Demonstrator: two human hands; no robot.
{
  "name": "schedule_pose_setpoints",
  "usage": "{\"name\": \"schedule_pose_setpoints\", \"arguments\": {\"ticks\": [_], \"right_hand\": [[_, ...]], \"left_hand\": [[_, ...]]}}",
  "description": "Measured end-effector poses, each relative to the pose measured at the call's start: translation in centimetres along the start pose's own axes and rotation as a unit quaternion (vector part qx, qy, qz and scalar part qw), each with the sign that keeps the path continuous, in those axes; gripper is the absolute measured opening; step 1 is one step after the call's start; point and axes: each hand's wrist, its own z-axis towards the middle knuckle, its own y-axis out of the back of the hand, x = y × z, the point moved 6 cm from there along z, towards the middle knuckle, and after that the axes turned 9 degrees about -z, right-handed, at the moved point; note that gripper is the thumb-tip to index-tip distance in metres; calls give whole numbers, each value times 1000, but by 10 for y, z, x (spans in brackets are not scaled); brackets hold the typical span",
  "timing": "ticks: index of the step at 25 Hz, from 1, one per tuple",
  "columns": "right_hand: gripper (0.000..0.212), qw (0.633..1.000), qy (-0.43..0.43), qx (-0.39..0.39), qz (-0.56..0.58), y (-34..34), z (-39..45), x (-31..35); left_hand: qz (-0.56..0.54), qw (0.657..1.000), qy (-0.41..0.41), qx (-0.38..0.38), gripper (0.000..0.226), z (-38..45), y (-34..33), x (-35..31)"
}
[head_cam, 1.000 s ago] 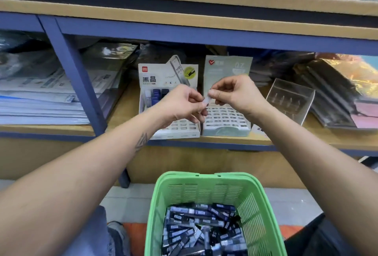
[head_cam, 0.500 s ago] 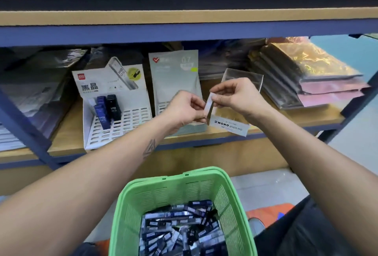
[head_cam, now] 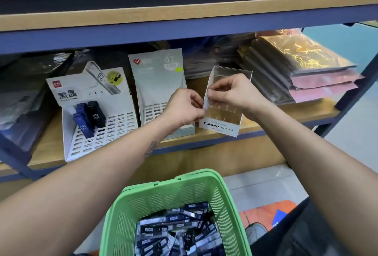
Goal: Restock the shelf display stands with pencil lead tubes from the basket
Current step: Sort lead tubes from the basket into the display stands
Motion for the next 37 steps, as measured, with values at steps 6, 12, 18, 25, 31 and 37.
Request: {"name": "schedule_pose_setpoints", "arguments": {"ticks": [6, 12, 18, 25, 31, 37], "right_hand": [[24, 999, -23, -22, -36, 0, 6, 3], [4, 994, -61, -49, -72, 6, 10, -11], [21, 977, -133, -51, -158, 11, 13, -34], [14, 980, -131, -46, -145, 7, 17, -40], [11, 989, -99, -36, -101, 2, 9, -35], [11, 998, -55, -37, 15, 4, 1, -23]], "left_hand": [[128, 989, -36, -65, 26, 6, 2, -8], [190, 981, -36, -16, 24, 23, -15, -4], [280, 951, -127, -44, 43, 57, -19, -28], [361, 927, -102, -20, 24, 62, -28, -22], [349, 933, -91, -20, 31, 45, -17, -25], [199, 975, -100, 29, 31, 32, -8, -28]]}}
